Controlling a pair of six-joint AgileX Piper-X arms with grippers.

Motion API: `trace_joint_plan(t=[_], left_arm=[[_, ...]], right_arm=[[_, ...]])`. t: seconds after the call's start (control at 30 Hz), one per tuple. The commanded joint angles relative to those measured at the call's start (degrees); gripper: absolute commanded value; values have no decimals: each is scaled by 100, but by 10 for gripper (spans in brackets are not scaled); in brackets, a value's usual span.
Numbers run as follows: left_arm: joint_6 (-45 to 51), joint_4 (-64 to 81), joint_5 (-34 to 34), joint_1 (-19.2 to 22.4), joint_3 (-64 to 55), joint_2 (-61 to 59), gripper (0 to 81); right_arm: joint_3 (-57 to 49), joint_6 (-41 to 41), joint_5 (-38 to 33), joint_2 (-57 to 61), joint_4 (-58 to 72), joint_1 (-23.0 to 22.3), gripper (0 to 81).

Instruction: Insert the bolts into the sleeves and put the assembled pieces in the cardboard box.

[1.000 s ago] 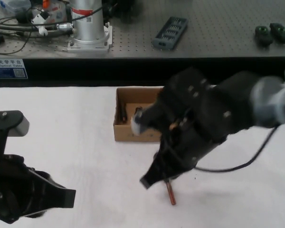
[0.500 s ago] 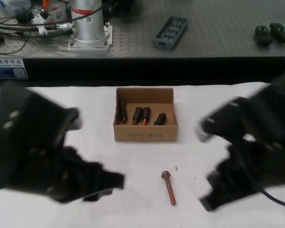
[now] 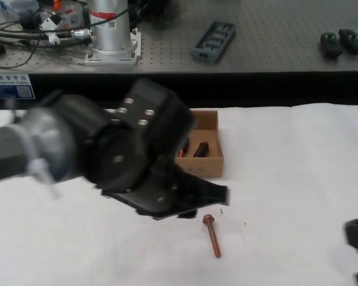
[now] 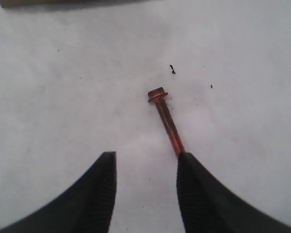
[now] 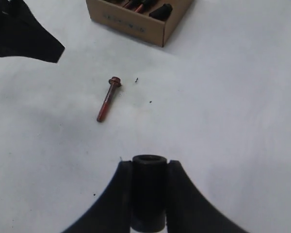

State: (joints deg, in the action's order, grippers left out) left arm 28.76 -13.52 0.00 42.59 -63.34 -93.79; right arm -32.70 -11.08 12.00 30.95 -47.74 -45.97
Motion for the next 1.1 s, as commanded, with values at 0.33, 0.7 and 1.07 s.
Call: trace_joint_plan(t=[0.33, 0.7, 1.07], left_arm=[[868, -70, -154, 152, -736, -1015, 300], [1232, -185, -664, 516, -1089, -1583, 300], [1280, -14, -1017, 524, -1089, -1941, 300]], right_arm=[[-6, -333, 156, -1036, -1267, 28, 37], [-6, -346, 156, -1062, -1278, 28, 37], [-6, -346, 137, -1062, -1278, 28, 37]])
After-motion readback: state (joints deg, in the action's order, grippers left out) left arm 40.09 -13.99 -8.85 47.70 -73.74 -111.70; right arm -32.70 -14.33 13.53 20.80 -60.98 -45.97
